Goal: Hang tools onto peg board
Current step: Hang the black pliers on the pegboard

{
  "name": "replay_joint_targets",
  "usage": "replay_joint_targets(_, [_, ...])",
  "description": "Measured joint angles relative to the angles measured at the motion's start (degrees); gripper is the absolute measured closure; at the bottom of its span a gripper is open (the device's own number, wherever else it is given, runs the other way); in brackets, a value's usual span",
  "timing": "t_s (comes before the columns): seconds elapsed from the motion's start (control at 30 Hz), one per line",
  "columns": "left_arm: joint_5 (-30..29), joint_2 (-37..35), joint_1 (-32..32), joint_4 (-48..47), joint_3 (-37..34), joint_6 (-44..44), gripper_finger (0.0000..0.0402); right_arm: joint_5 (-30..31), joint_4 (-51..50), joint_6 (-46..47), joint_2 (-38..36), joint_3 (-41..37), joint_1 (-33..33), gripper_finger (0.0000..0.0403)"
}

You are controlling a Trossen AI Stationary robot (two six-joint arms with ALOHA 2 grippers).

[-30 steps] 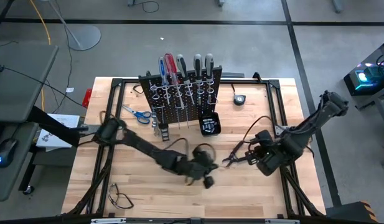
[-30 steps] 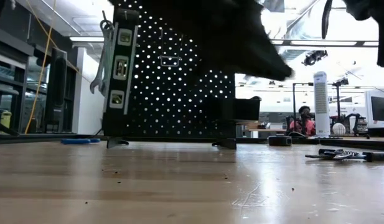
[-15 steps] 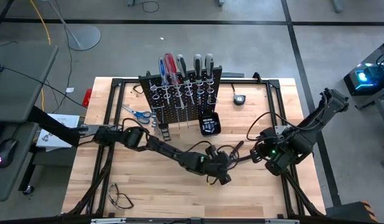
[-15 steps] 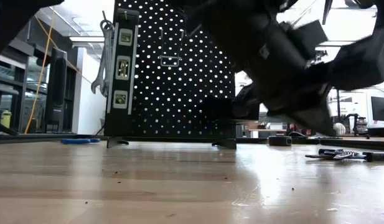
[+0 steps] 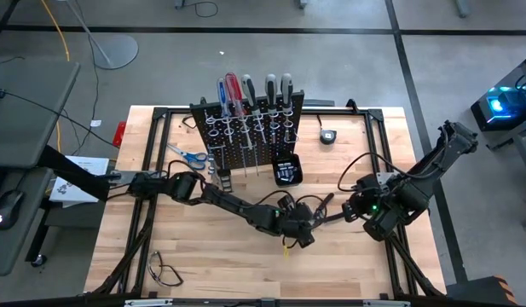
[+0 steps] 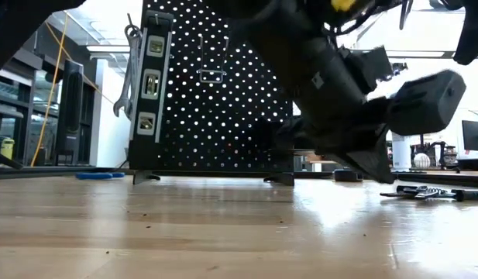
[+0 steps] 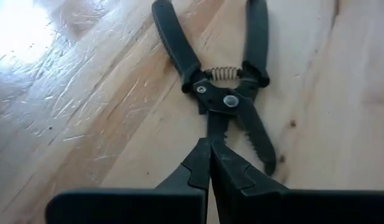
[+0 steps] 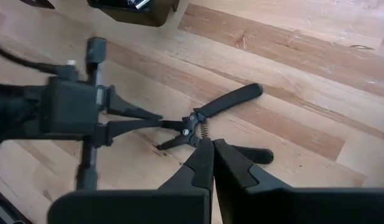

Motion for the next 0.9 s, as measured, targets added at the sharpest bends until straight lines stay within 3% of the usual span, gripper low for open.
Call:
replay_joint_targets(0.17, [3.76,1.35,0.56,1.75,-0.12,-0.51,0.0401,-0.02,-0.01,0.21,0.0,0.0,0.0,0.0403])
replay_joint_targets(0.33, [3.6,1.41,0.1,1.83,-0.1,-0.09,0.0401,-0.11,-0.11,0.21,0.02,0.0,0.0,0.0403])
replay_joint_targets(0.6, [5.87,3.86,-0.06,0.77,0.21,-2.64,0.0401,-8.62,1.88,-1.27,0.91,0.0,0.25,0.0403])
replay_joint_targets(0.9, [9.35,4.58,-0.11,0.45,0.27,-3.59,0.0401,-11.8,2.39,1.88,4.8,-0.02,0.31,0.0403])
